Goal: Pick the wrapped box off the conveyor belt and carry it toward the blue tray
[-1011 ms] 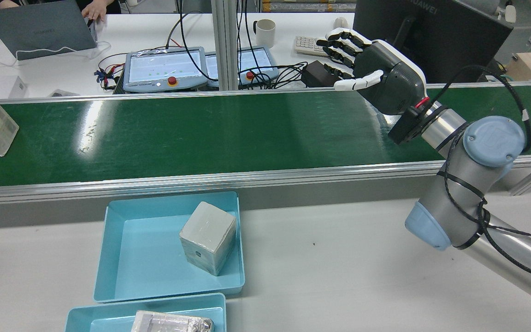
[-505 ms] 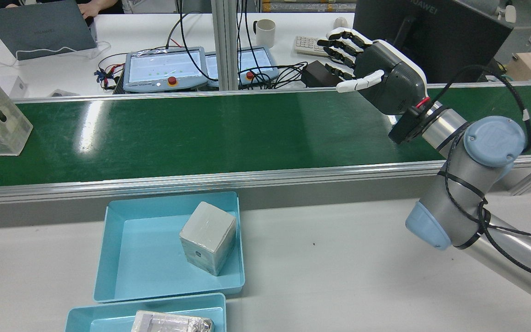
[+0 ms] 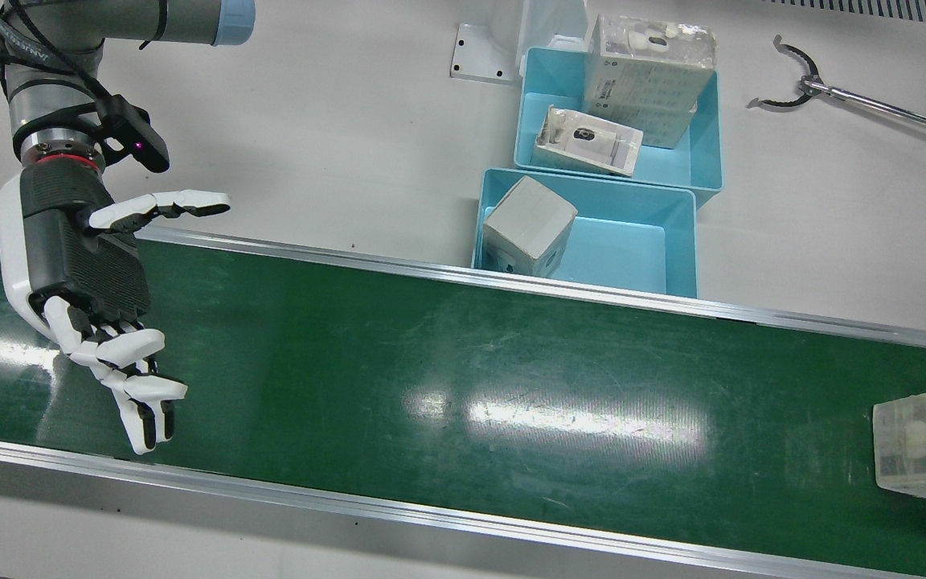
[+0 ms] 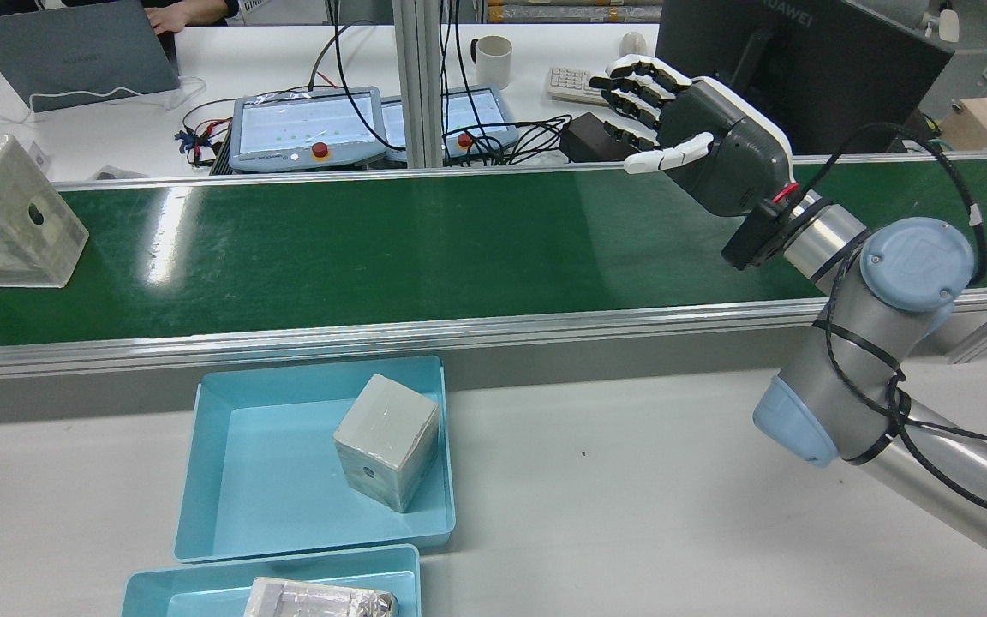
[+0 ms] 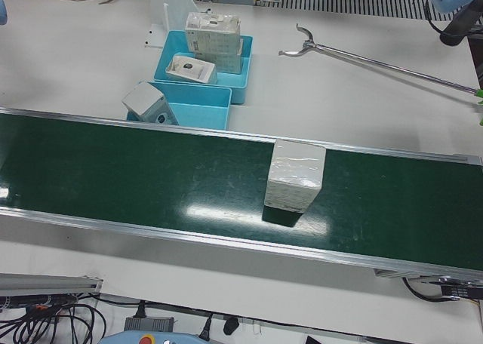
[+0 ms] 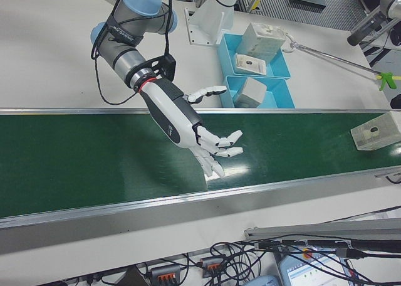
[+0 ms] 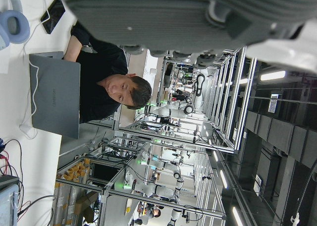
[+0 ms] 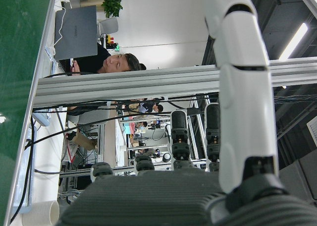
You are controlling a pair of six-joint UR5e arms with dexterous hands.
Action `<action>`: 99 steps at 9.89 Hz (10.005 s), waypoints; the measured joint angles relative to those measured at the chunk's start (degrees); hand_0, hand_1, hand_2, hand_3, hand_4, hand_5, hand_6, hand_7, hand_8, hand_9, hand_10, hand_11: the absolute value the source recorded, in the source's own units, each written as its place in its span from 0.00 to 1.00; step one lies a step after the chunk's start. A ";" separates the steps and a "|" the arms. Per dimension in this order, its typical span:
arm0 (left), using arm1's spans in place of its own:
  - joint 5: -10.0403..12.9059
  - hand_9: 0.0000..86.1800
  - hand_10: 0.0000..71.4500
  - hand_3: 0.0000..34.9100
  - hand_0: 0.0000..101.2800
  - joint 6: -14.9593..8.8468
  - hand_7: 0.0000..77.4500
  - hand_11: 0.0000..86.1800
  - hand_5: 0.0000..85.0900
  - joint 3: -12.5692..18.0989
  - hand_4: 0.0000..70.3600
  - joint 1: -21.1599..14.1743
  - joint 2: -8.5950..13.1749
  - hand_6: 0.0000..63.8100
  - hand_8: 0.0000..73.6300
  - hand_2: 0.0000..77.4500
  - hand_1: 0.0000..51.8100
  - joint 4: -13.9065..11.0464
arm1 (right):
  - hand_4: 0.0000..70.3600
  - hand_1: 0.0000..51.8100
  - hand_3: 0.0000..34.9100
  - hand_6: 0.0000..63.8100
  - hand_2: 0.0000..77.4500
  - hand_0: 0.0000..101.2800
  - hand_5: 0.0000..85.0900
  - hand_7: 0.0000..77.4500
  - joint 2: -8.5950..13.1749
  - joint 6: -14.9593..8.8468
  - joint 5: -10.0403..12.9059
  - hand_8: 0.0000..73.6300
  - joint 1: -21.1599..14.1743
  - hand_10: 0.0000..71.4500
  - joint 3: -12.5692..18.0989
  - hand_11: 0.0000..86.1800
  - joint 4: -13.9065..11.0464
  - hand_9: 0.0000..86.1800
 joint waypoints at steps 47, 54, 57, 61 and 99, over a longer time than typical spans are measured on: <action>0.00 0.00 0.00 0.00 0.00 0.00 0.00 0.00 0.01 0.00 0.00 0.00 0.00 0.01 0.00 0.01 0.00 0.00 | 0.16 0.29 0.66 0.04 0.25 0.47 0.47 0.34 1.26 -0.66 0.22 0.00 -1.84 0.01 -1.06 0.02 -7.19 0.07; 0.00 0.00 0.00 0.00 0.00 0.00 0.00 0.00 0.01 0.00 0.00 0.00 0.00 0.01 0.00 0.01 0.00 0.00 | 0.18 0.29 0.66 0.04 0.25 0.47 0.47 0.34 1.32 -0.68 0.29 0.00 -1.99 0.01 -1.31 0.02 -7.18 0.07; 0.00 0.00 0.01 0.00 0.00 0.00 0.00 0.00 0.01 0.00 0.00 0.00 0.00 0.01 0.00 0.01 0.00 0.00 | 0.17 0.28 0.66 0.04 0.27 0.47 0.47 0.34 1.32 -0.67 0.32 0.00 -2.34 0.01 -1.34 0.02 -7.16 0.07; 0.00 0.00 0.01 0.00 0.00 0.00 0.00 0.00 0.01 0.00 0.00 0.00 0.00 0.01 0.00 0.01 0.00 0.00 | 0.18 0.29 0.66 0.05 0.28 0.47 0.47 0.34 1.32 -0.60 0.23 0.00 -2.35 0.01 -1.39 0.02 -7.23 0.07; 0.00 0.00 0.01 0.00 0.00 0.00 0.00 0.00 0.01 0.00 0.00 0.00 0.00 0.01 0.00 0.01 0.00 0.00 | 0.15 0.31 0.70 0.04 0.27 0.49 0.47 0.34 3.26 -3.74 0.44 0.00 -3.31 0.01 -3.22 0.02 -8.83 0.07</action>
